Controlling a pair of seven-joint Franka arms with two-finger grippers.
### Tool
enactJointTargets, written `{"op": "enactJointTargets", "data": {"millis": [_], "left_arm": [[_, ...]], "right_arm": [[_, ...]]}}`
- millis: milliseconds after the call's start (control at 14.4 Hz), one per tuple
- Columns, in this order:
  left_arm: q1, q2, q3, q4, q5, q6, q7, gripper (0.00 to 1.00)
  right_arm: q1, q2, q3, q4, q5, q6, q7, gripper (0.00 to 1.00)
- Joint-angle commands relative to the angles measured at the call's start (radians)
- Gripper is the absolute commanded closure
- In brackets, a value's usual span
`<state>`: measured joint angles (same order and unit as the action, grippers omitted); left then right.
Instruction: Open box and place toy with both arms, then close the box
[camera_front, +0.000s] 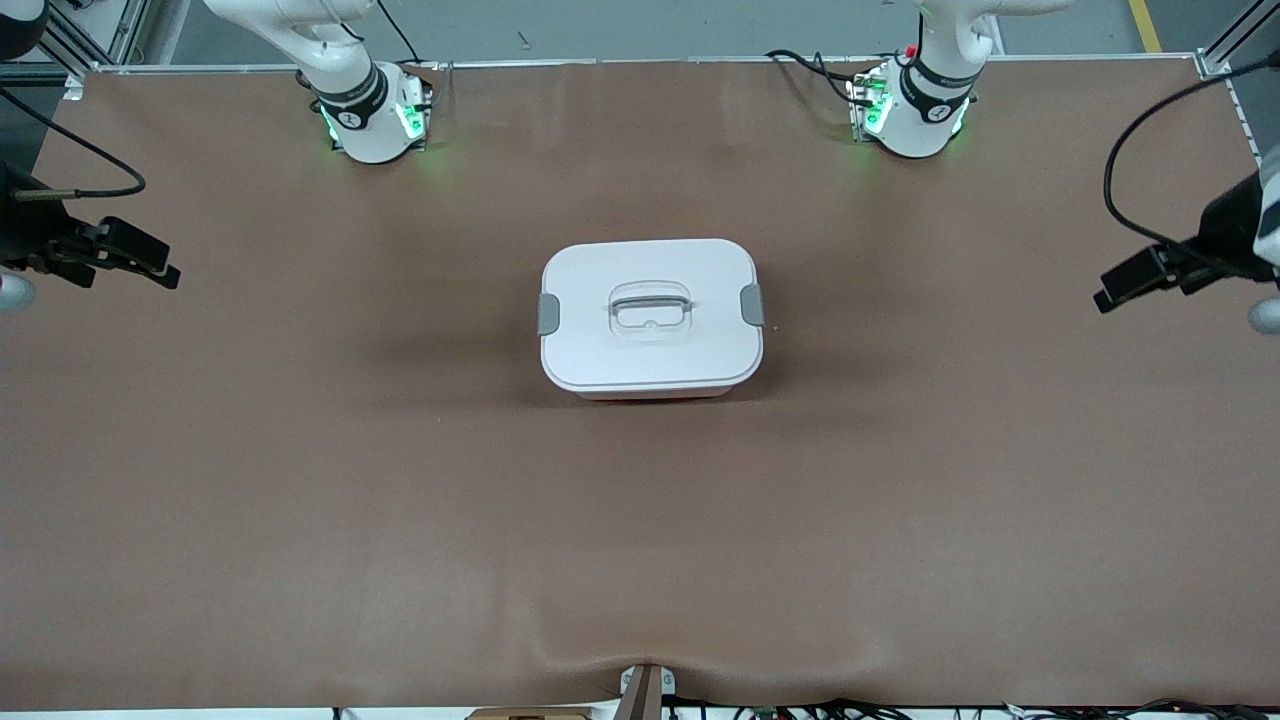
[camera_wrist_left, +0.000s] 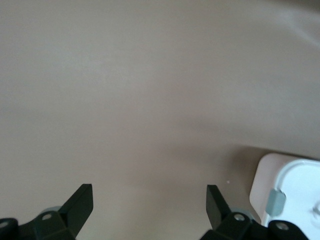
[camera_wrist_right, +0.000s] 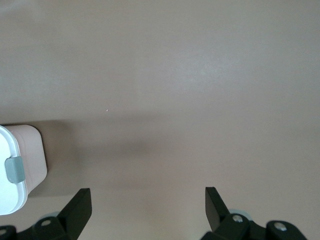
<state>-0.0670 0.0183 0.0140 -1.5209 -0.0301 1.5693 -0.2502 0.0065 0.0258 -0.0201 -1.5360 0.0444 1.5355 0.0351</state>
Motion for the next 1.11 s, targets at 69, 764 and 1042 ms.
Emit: {"op": "enactJointTargets", "data": {"millis": [69, 764, 1042], "left_arm": [[0.006, -0.129, 0.012, -0.097, 0.009, -0.002, 0.092, 0.00], [0.038, -0.117, 0.017, -0.067, 0.009, -0.005, 0.190, 0.00], [0.038, -0.115, 0.015, -0.067, 0.009, -0.005, 0.190, 0.00]], "right_arm": [[0.003, 0.003, 0.002, 0.011, -0.015, -0.011, -0.006, 0.00], [0.001, 0.003, 0.002, 0.011, -0.015, -0.012, -0.006, 0.00], [0.001, 0.003, 0.002, 0.010, -0.015, -0.012, -0.006, 0.00]]}}
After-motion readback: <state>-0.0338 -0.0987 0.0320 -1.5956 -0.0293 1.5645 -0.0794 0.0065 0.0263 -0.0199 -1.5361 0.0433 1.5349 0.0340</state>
